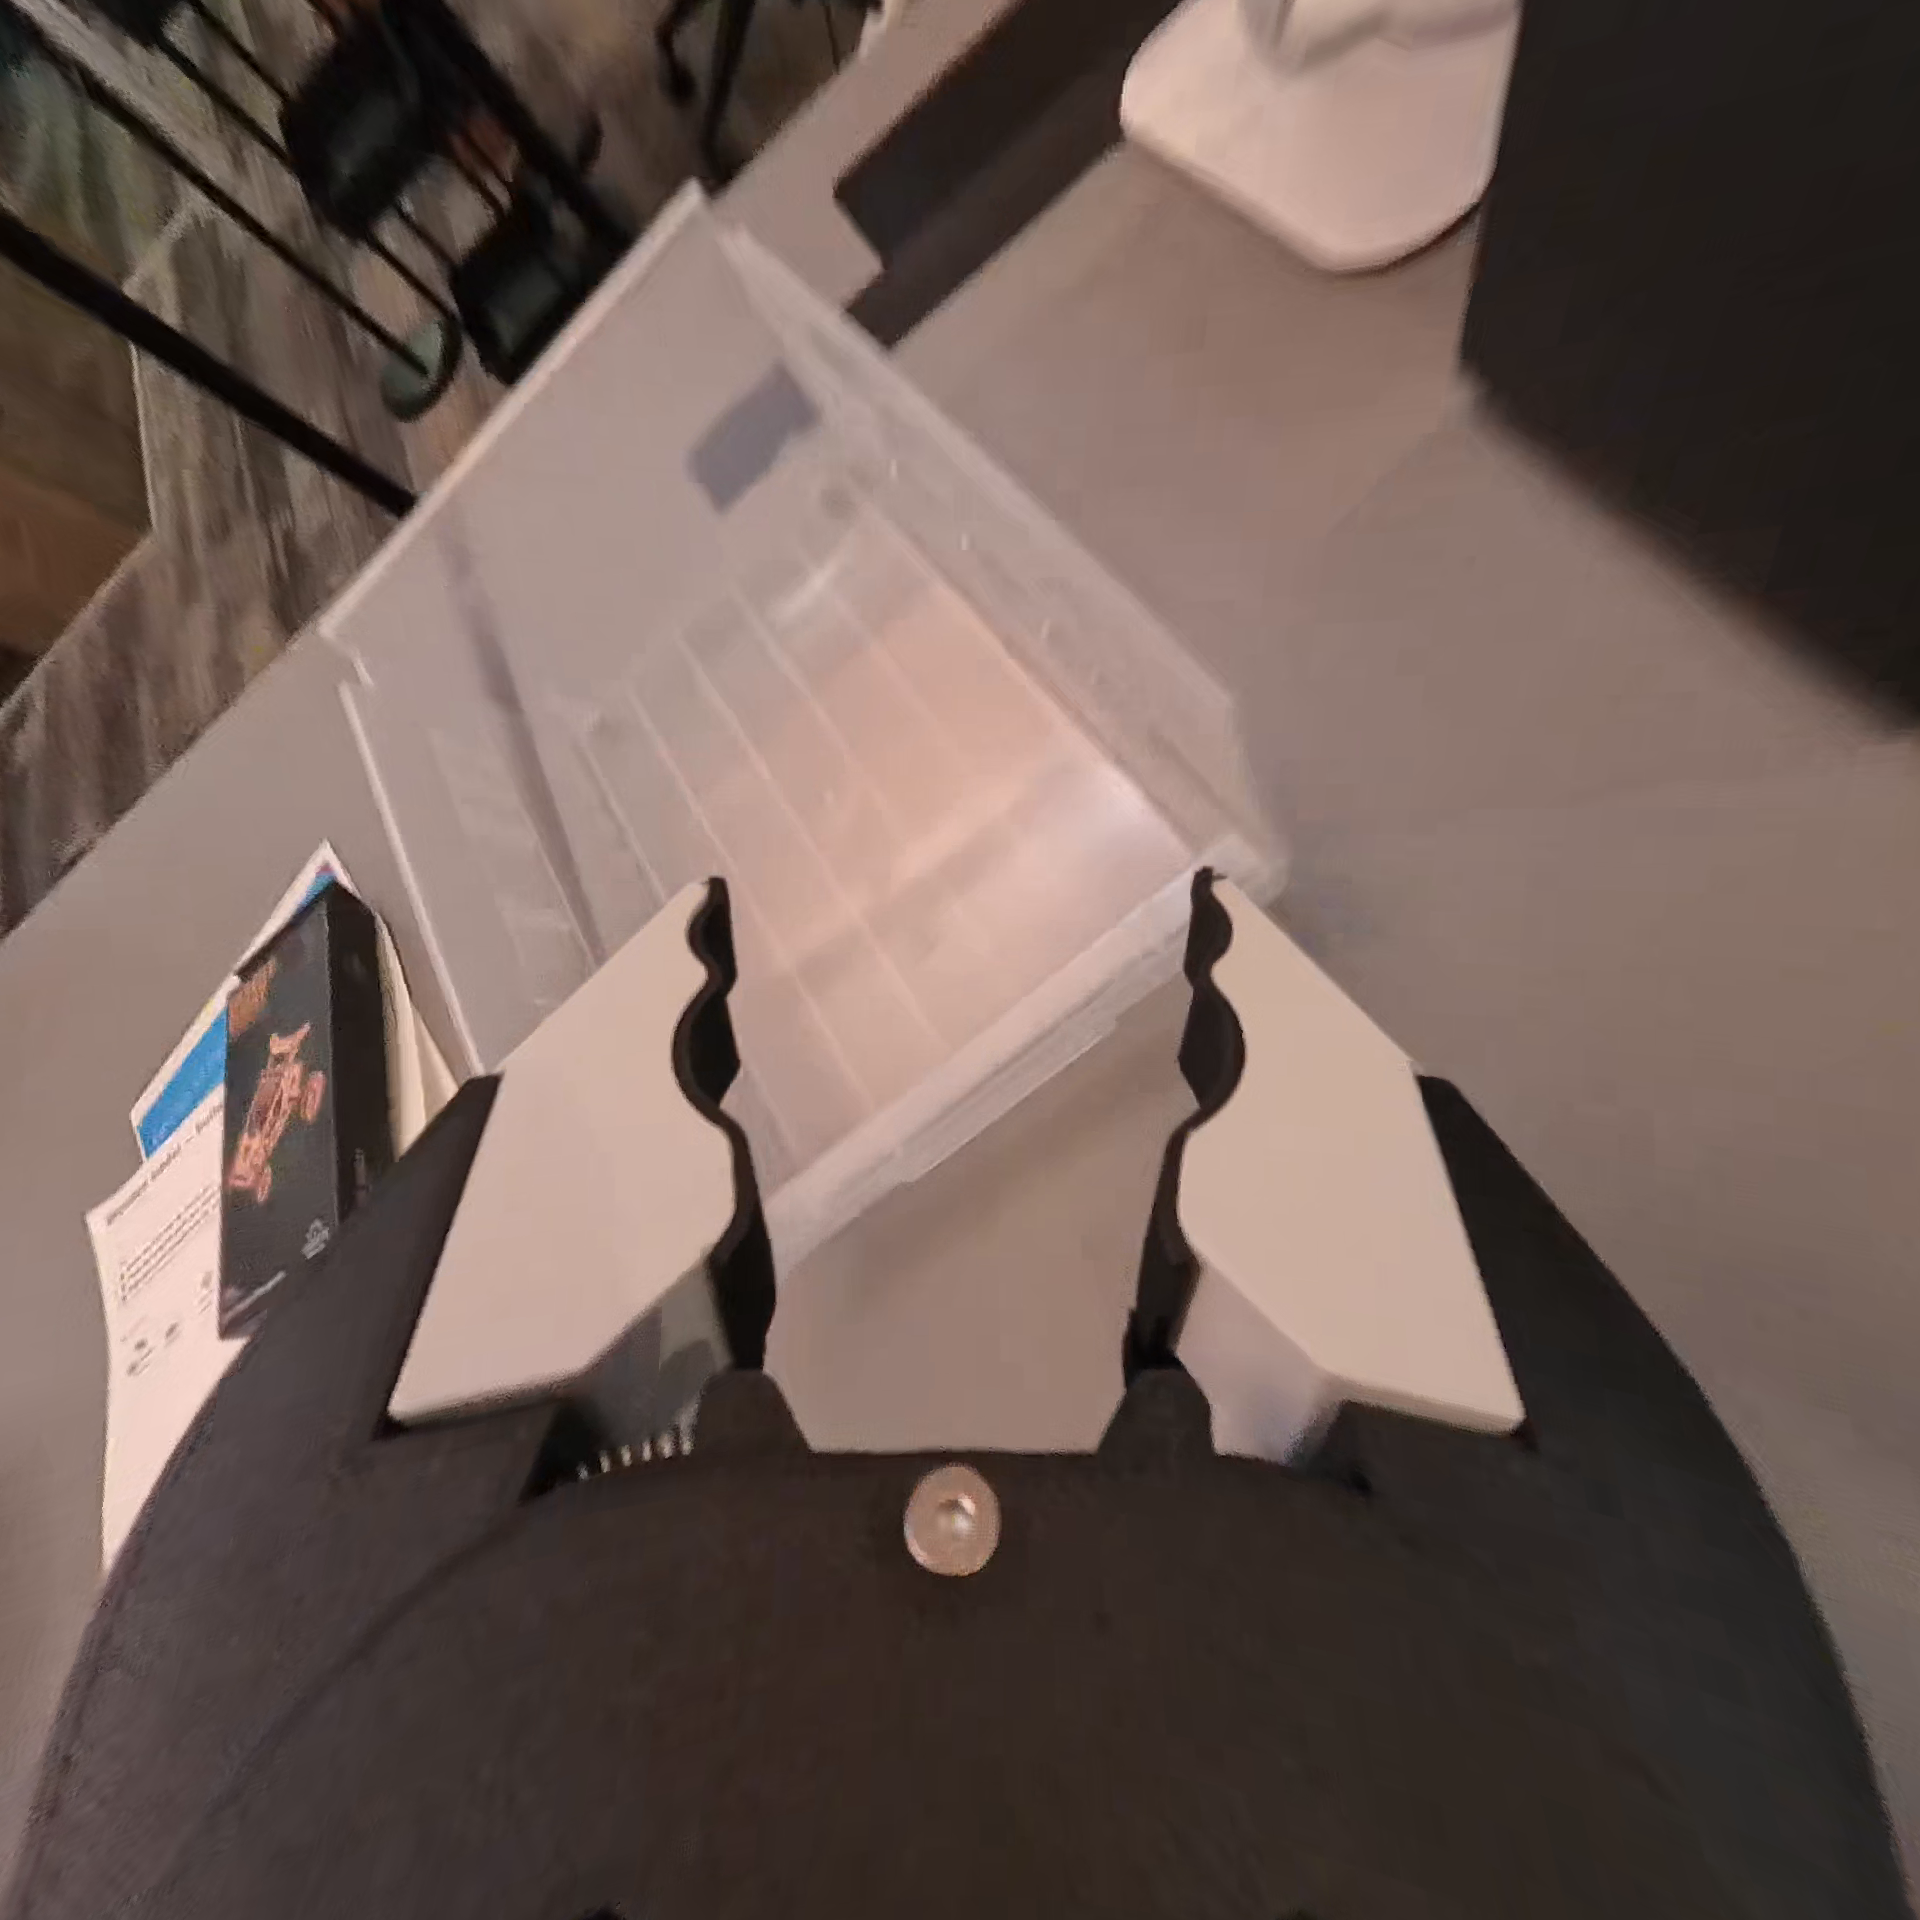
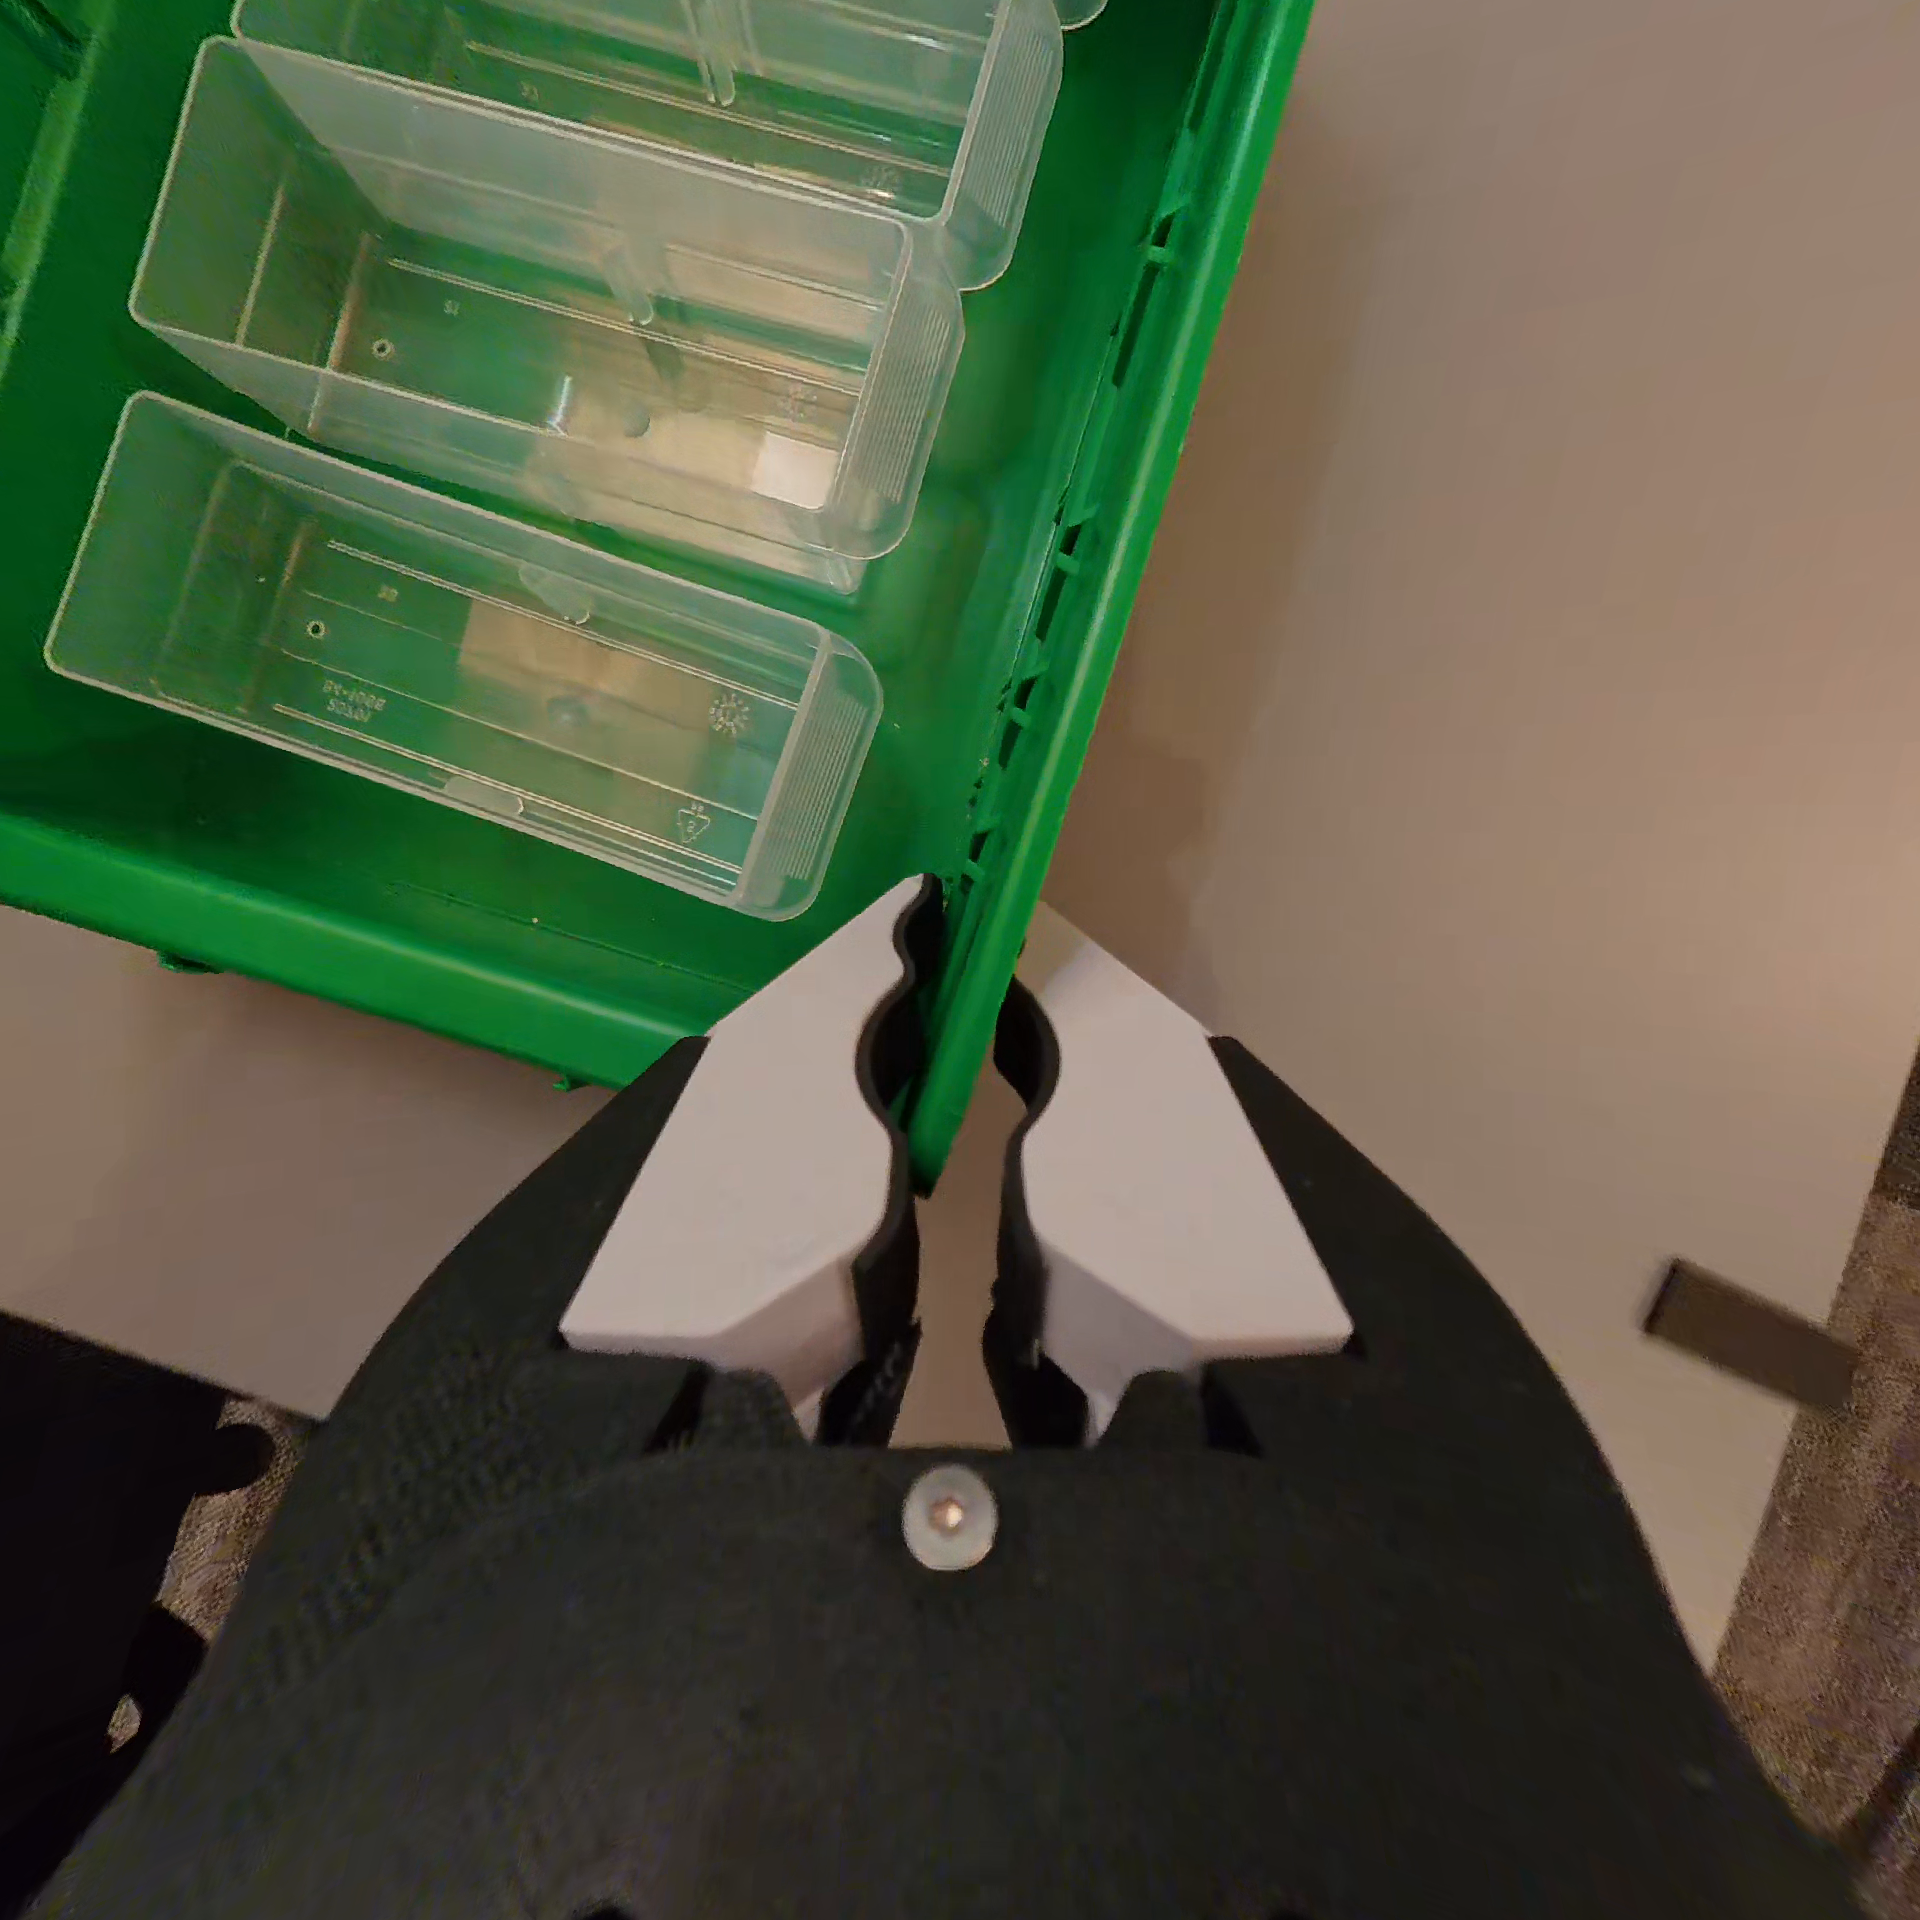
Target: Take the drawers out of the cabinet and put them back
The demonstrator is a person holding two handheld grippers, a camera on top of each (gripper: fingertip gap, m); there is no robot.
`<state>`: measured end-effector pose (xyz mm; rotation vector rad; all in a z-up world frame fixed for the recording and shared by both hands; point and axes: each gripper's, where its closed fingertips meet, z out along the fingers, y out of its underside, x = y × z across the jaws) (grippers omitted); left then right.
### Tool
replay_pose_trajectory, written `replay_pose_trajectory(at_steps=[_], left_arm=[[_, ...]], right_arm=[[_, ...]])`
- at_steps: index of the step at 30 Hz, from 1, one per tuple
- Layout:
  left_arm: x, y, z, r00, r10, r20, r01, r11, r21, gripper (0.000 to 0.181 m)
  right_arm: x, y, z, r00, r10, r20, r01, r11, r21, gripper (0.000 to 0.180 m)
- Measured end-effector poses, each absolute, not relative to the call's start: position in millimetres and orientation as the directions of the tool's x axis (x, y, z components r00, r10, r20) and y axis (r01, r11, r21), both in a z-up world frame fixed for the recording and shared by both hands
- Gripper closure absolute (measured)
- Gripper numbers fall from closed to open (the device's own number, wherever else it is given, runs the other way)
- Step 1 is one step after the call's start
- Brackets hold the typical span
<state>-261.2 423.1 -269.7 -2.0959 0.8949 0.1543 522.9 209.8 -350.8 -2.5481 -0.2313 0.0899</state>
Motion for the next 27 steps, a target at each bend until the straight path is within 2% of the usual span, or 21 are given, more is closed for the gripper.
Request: replay_pose_trajectory(at_steps=[5,7,12,16,17,20,22,27], left_arm=[[-283,436,-335,0.644,-0.612,-0.460,-0.759,-0.434,-0.485,0.088],[-279,441,-346,0.609,-0.640,-0.468,-0.786,-0.407,-0.466,0.089],[-272,439,-379,0.559,-0.712,-0.425,-0.824,-0.416,-0.386,0.128],[-269,446,-381,0.533,-0.710,-0.460,-0.842,-0.393,-0.368,0.133],[-268,447,-382,0.533,-0.715,-0.452,-0.842,-0.398,-0.363,0.133],[-271,456,-379,0.559,-0.699,-0.446,-0.826,-0.420,-0.376,0.114],[-271,459,-379,0.579,-0.702,-0.415,-0.810,-0.440,-0.387,0.108],[-268,460,-385,0.617,-0.734,-0.282,-0.772,-0.497,-0.395,0.113]], right_arm=[[497,187,-351,0.974,0.222,-0.043,0.161,-0.817,-0.554,0.174],[488,181,-351,0.970,0.240,-0.051,0.172,-0.815,-0.553,0.174],[474,171,-351,0.959,0.282,-0.033,0.222,-0.818,-0.531,0.172],[466,166,-351,0.943,0.332,-0.035,0.264,-0.806,-0.529,0.171],[465,165,-351,0.938,0.346,-0.035,0.277,-0.803,-0.527,0.171],[466,161,-351,0.914,0.404,-0.034,0.328,-0.787,-0.522,0.173],[467,160,-351,0.896,0.442,-0.046,0.355,-0.775,-0.523,0.175],[466,163,-351,0.845,0.529,-0.080,0.413,-0.739,-0.532,0.176]])
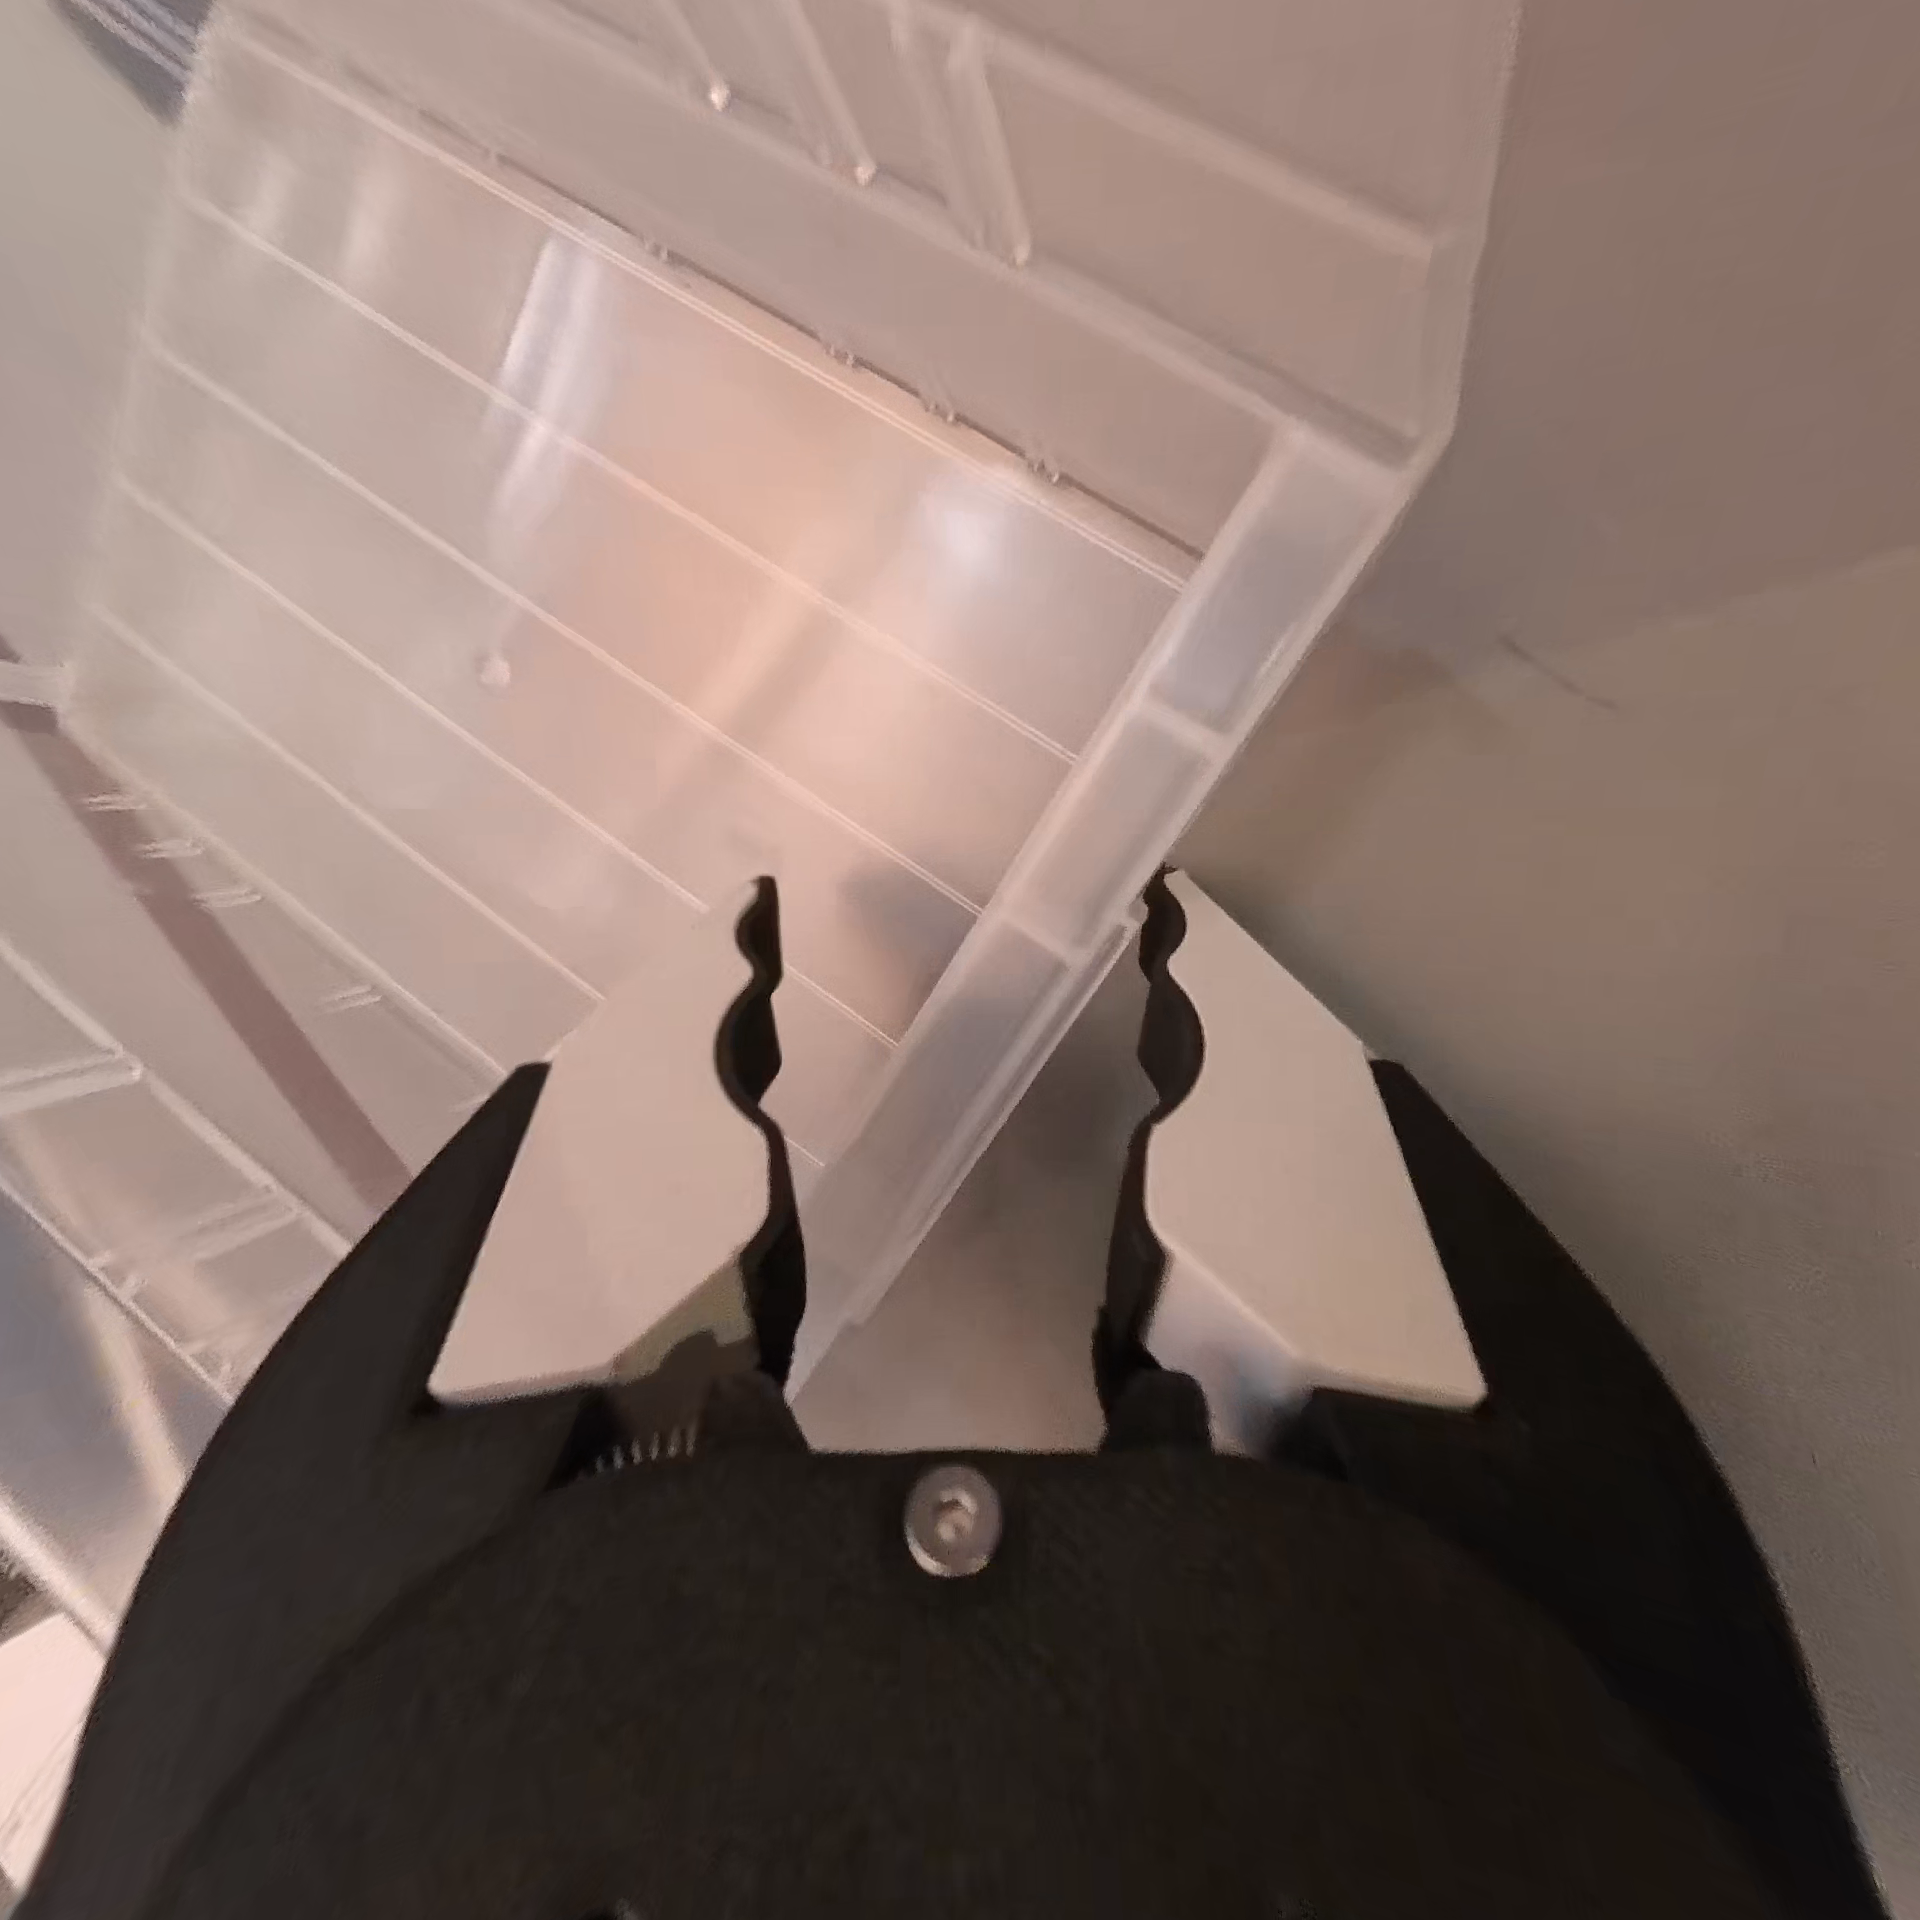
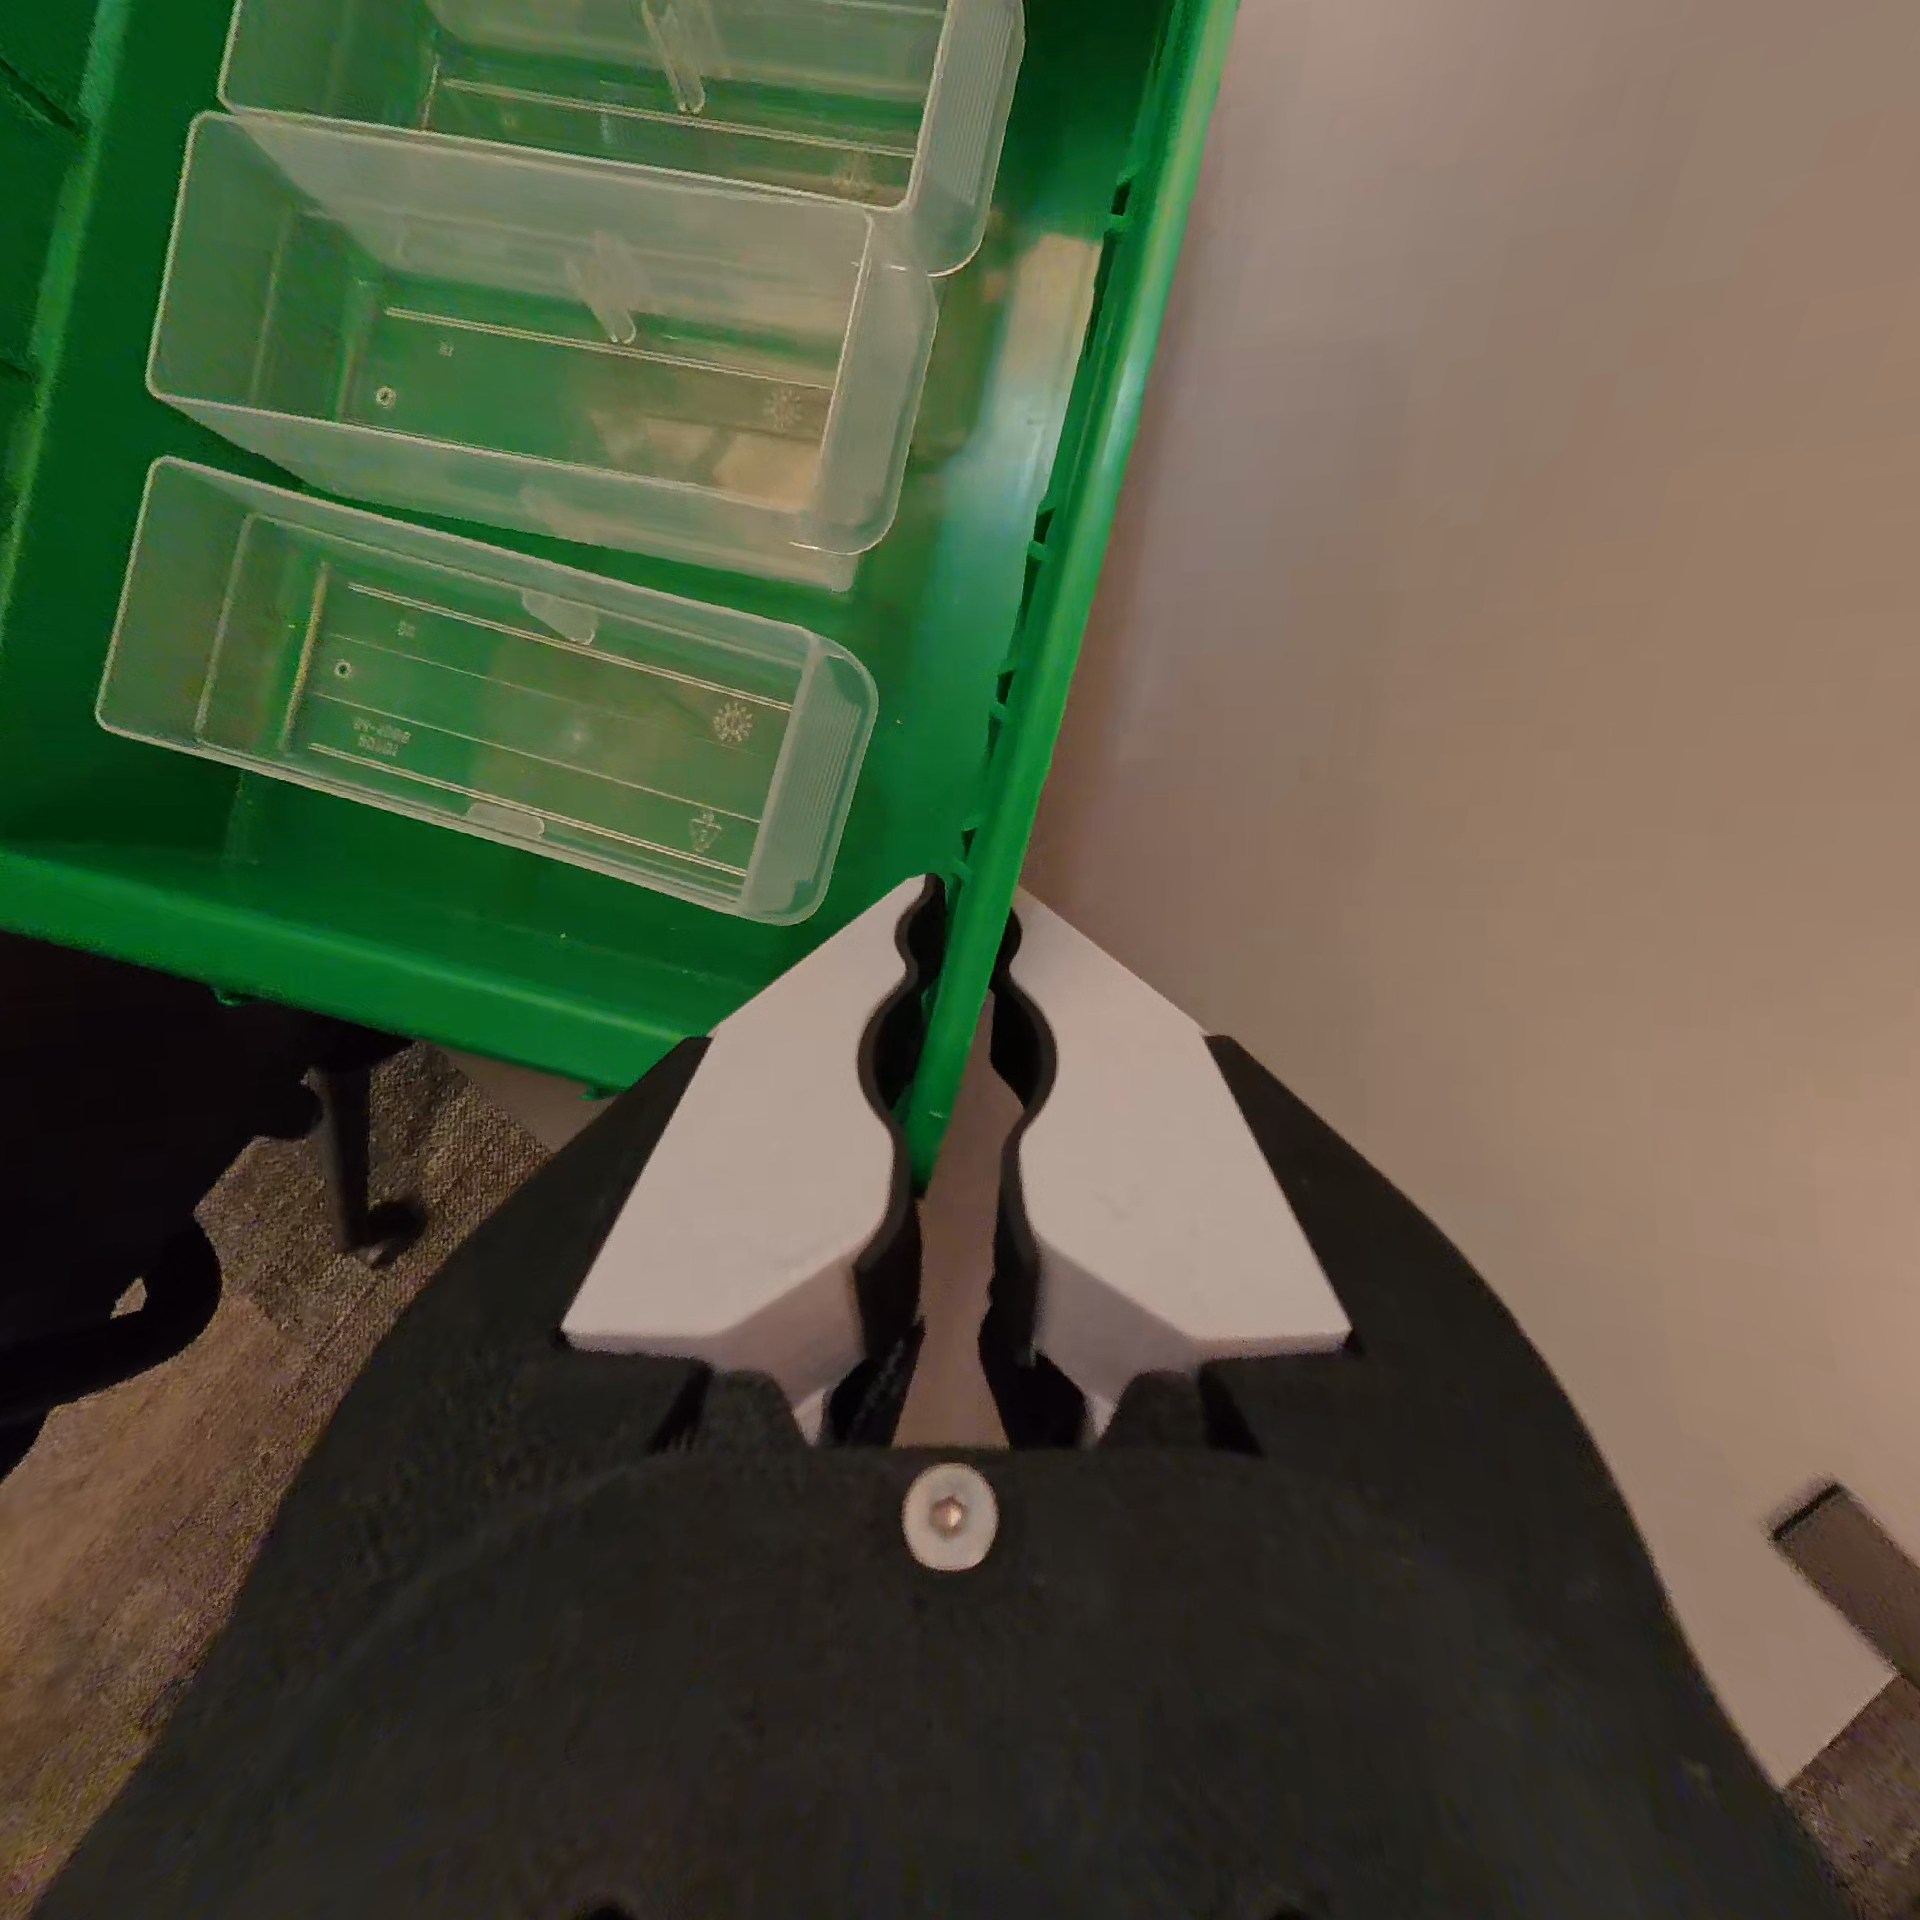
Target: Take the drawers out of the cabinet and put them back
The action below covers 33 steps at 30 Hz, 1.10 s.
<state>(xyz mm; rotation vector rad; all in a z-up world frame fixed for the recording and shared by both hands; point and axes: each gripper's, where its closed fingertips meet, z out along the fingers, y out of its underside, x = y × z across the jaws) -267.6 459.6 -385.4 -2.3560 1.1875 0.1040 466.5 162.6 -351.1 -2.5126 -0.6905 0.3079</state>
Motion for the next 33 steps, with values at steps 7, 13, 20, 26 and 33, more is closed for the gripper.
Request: replay_pose_trajectory(at_steps=[7,13,20,26,33], left_arm=[[-257,455,-387,0.506,-0.801,-0.320,-0.856,-0.423,-0.296,0.138],[-248,444,-386,0.423,-0.819,-0.388,-0.905,-0.362,-0.222,0.152],[-236,419,-387,0.387,-0.849,-0.361,-0.918,-0.319,-0.236,0.154],[-209,377,-379,0.429,-0.869,-0.247,-0.877,-0.335,-0.343,0.151],[-253,406,-271,0.747,-0.502,-0.436,-0.641,-0.370,-0.672,0.099]], right_arm=[[473,170,-351,0.776,0.627,-0.064,0.512,-0.686,-0.516,0.175],[482,175,-351,0.726,0.684,-0.074,0.563,-0.653,-0.507,0.176],[490,178,-351,0.700,0.708,-0.093,0.577,-0.638,-0.510,0.176],[491,179,-351,0.699,0.709,-0.090,0.581,-0.637,-0.506,0.176],[491,176,-351,0.685,0.723,-0.083,0.603,-0.628,-0.493,0.176]])
